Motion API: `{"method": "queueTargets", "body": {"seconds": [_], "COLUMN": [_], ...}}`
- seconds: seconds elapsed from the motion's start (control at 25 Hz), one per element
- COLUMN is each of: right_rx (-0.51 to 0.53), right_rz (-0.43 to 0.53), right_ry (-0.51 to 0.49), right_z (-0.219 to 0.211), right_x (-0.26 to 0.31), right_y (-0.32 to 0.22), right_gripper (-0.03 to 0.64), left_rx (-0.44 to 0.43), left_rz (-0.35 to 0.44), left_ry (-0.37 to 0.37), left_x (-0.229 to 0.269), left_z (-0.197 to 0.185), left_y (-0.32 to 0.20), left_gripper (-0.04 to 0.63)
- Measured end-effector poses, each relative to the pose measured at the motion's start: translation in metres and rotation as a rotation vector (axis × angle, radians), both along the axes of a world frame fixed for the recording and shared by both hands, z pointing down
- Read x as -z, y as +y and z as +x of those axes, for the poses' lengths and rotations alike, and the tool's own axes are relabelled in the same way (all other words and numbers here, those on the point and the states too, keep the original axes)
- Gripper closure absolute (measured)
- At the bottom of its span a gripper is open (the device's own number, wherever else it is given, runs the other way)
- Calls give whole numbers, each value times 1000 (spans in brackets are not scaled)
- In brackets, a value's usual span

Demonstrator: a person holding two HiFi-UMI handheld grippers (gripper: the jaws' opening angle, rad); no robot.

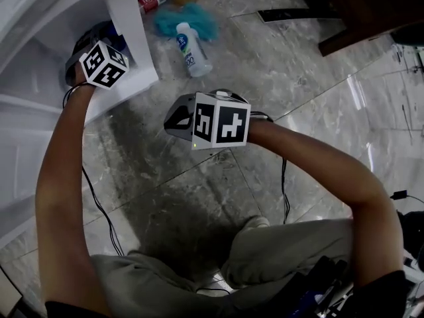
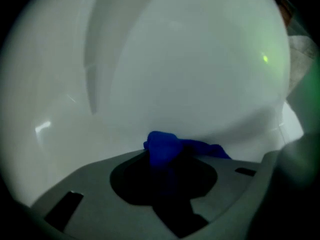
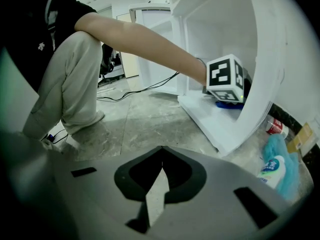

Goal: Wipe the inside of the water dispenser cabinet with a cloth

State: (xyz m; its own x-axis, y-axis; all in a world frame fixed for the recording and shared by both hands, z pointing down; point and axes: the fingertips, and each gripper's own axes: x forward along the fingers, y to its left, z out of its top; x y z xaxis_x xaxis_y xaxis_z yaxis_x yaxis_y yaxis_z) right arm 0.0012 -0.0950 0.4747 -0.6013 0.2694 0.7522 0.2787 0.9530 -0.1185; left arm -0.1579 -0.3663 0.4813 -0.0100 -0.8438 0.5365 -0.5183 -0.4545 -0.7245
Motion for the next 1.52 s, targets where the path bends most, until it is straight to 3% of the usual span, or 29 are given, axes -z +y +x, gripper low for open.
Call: {"method": "queueTargets", "body": {"seconds": [0.12,0.24,0.44,0.68,0.84,1.0,1.08,1.28,1.36,1.52], "right_rx": [25,59,42,2,13,38,50,92,103,146], "right_rz": [5,21,20,4,12,32,36,69,78,126], "right_ry": [10,29,33,17,34,53,57,50,34,12], "right_z": [1,6,7,5,8,8,5,-17,-32,-55], "right_x": [0,-3,-7,-5,-4,-3,-3,0,4,11], "right_y": [10,17,11,9,18,22,25,24,22,22], "right_gripper": [618,618,618,618,618,618,618,618,618,618], "left_rx": [7,6,-88,8,63,123,161,348,320,251], "left_rz": [-45,-1,36,-84,-63,-8,64,244,299,459], "left_ry": [28,28,-22,106,156,396,542,956,1086,1422], "left_x": [0,2,2,-3,-1,20,47,121,150,194], "left_z": [-3,1,14,-1,-5,-6,-9,-29,-27,-23], "left_y": [-5,8,23,-5,-1,7,11,21,25,42], "left_gripper": [497,497,495,497,497,494,494,494,494,494]}}
